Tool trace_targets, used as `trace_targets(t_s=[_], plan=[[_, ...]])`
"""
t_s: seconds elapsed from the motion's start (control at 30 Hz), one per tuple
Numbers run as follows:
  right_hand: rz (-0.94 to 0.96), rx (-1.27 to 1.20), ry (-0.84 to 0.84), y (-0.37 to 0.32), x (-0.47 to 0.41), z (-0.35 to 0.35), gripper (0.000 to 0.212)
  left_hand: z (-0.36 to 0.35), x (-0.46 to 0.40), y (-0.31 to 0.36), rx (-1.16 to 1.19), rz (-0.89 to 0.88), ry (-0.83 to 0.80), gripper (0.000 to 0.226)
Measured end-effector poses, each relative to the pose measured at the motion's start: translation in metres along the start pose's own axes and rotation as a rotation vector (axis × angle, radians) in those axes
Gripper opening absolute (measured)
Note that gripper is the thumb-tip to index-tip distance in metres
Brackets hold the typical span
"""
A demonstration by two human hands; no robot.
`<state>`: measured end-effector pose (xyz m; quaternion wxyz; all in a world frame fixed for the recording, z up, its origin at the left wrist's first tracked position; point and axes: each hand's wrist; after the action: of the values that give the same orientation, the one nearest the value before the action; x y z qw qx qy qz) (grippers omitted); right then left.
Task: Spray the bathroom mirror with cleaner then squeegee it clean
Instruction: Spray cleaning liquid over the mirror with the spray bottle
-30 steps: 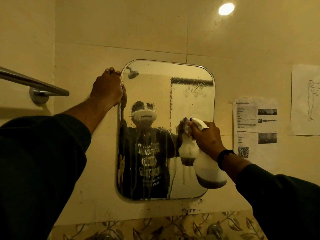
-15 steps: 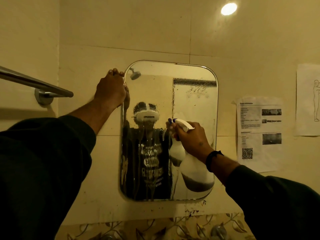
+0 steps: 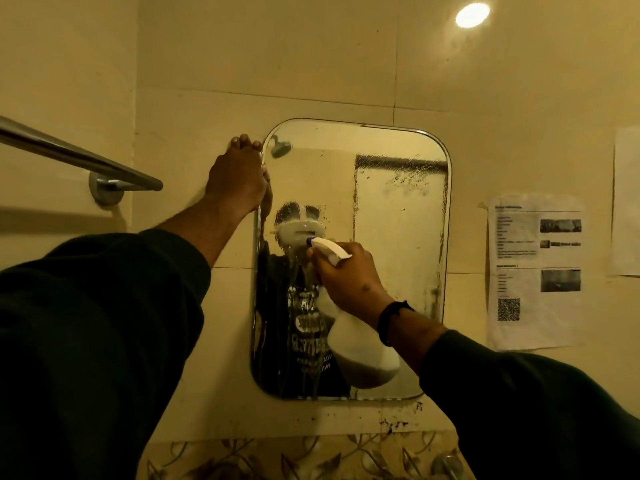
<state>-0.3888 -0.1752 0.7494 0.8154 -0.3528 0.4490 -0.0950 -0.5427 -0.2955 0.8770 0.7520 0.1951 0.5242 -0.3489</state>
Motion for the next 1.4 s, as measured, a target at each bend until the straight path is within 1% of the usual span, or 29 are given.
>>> trace_targets(t_s=[0.1,0.23,0.4,0.47,0.57,0.7,0.87,0.93,1.07,1.13,1.23,1.3,1.4], plan=[[0.006,0.070,0.018,-0.003,0.002,-0.011,0.029,0.001,0.000,0.000,0.009,0.002,-0.004,0.031],[0.010,0.092,0.025,-0.005,0.005,-0.018,0.029,0.000,0.001,0.000,0.020,0.015,0.002,0.031],[0.005,0.041,-0.079,-0.001,0.008,-0.020,0.027,-0.002,0.001,0.000,0.010,0.006,0.008,0.032],[0.000,0.108,-0.108,0.004,0.010,-0.021,0.028,-0.003,0.001,-0.001,0.006,0.002,0.012,0.031],[0.030,0.219,-0.124,0.010,0.013,-0.021,0.025,-0.003,0.000,-0.001,0.003,0.004,0.014,0.031],[0.024,0.174,-0.038,0.018,0.015,-0.014,0.026,-0.004,0.002,-0.001,0.003,0.007,0.029,0.030],[-0.031,0.075,-0.005,0.027,0.015,-0.003,0.031,-0.004,0.001,-0.001,0.016,0.004,0.026,0.031],[-0.036,0.061,0.027,0.030,0.015,0.001,0.027,-0.004,0.001,-0.001,0.021,0.007,0.029,0.031],[-0.007,0.133,0.094,0.041,0.019,0.009,0.015,-0.004,0.000,-0.001,0.015,0.011,0.025,0.034],[-0.001,0.136,0.115,0.045,0.021,0.015,0.012,-0.005,0.000,-0.001,0.016,0.009,0.025,0.034],[-0.027,0.065,0.119,0.050,0.022,0.024,0.021,-0.005,0.001,-0.001,0.011,-0.009,0.039,0.031],[-0.042,0.005,0.111,0.053,0.023,0.029,0.023,-0.005,0.001,-0.001,0.016,-0.004,0.031,0.032],[-0.032,0.020,0.145,0.058,0.025,0.036,0.023,-0.005,0.001,-0.001,0.020,0.008,0.029,0.031]])
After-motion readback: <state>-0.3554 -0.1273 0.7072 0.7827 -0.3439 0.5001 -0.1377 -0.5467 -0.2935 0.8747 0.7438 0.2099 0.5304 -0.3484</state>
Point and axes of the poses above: each hand's wrist, its own x-axis away from the middle knuckle, its own z-axis out of the back of the hand, y = z × x, and after that the axes turned 8 degrees about -z, right-handed
